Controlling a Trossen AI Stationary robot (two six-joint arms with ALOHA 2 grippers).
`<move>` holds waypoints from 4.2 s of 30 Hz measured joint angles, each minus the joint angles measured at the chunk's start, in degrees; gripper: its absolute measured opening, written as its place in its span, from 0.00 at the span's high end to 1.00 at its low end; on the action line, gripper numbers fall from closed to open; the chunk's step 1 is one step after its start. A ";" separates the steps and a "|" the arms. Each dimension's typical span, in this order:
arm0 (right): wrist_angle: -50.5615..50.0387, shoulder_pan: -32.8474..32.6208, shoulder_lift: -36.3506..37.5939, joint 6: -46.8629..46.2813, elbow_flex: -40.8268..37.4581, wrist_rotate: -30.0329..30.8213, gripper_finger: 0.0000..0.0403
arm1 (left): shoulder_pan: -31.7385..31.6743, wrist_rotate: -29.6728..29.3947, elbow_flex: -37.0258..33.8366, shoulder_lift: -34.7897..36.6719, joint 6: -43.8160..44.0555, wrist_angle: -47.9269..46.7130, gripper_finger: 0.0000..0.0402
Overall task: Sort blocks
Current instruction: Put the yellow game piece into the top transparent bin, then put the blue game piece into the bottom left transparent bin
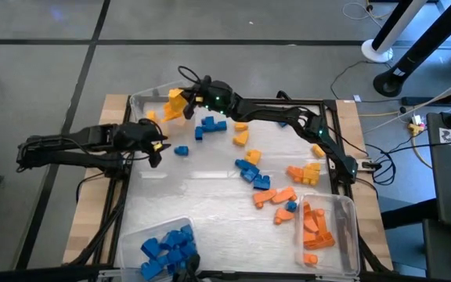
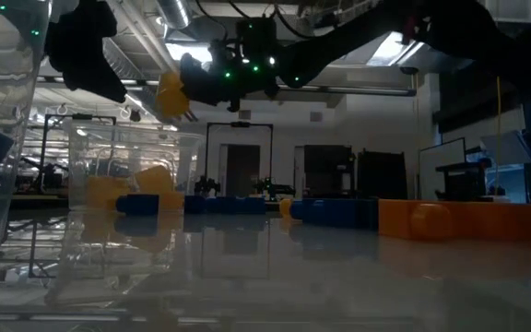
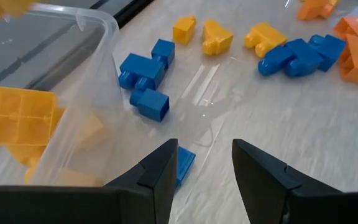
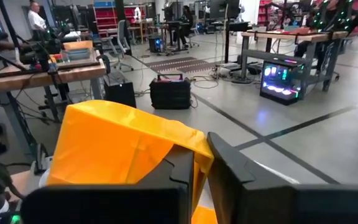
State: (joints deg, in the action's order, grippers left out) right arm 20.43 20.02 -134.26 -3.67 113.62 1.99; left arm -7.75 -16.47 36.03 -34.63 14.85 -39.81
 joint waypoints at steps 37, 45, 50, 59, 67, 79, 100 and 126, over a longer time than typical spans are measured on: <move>1.15 1.15 0.02 -1.06 0.02 -0.53 0.67 | 8.02 21.27 -0.20 3.32 2.69 6.89 0.64; 1.79 1.15 0.04 -1.04 0.02 1.41 0.63 | 11.87 24.02 -0.20 5.96 4.92 6.92 0.64; 1.20 1.02 0.04 -1.53 0.02 0.37 0.64 | 12.63 24.01 -0.20 6.14 4.92 6.91 0.64; 1.15 1.02 0.07 -2.70 0.02 -2.15 0.64 | 11.11 1.48 -0.20 6.12 -1.19 12.89 0.64; 1.19 1.02 0.07 -2.70 0.02 -2.17 0.64 | 4.88 -3.65 -0.13 2.70 -14.18 24.56 0.64; 1.28 1.02 0.07 -2.68 0.02 -2.22 0.64 | -9.72 -3.27 -0.15 -7.28 -25.61 24.51 0.64; -0.54 1.00 0.15 -5.50 0.02 -12.58 0.64 | -23.16 -0.89 -0.15 -12.06 -29.84 29.26 0.64; 10.22 1.00 0.17 -6.73 0.00 -21.17 0.64 | -13.97 35.76 -0.15 12.59 -3.82 14.65 0.64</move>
State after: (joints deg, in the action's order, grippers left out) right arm 30.65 21.02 -134.08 -10.40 113.62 -19.18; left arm -21.72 19.29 35.88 -22.05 11.03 -25.16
